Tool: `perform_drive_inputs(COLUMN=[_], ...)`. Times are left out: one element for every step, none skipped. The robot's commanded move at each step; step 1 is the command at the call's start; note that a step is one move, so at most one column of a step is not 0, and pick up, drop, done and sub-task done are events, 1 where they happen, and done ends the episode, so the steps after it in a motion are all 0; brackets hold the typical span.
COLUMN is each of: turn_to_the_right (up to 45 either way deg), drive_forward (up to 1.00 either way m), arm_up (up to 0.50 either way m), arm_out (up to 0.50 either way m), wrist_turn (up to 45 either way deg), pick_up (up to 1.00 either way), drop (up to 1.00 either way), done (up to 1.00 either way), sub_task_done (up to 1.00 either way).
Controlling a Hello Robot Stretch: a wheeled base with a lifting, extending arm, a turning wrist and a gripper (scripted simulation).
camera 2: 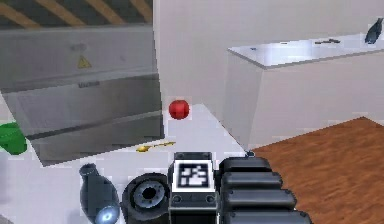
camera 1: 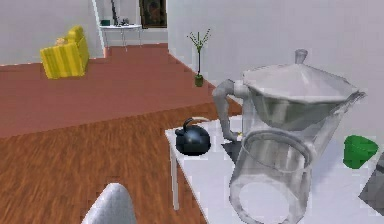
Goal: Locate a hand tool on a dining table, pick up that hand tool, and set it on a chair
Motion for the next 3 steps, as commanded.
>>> perform_drive_inputs(turn_to_the_right=[3.0,0.0,0.0], drive_forward=[0.00,0.00,0.00], arm_up=[0.00,0.00,-0.30], arm_out=[0.00,0.00,0.00], wrist_turn=[0.0,39.0,0.0], pick_up=[0.00,0.00,0.00], drop=[0.00,0.00,0.00], done=[0.00,0.00,0.00], sub_task_done=[0.00,0.00,0.00])
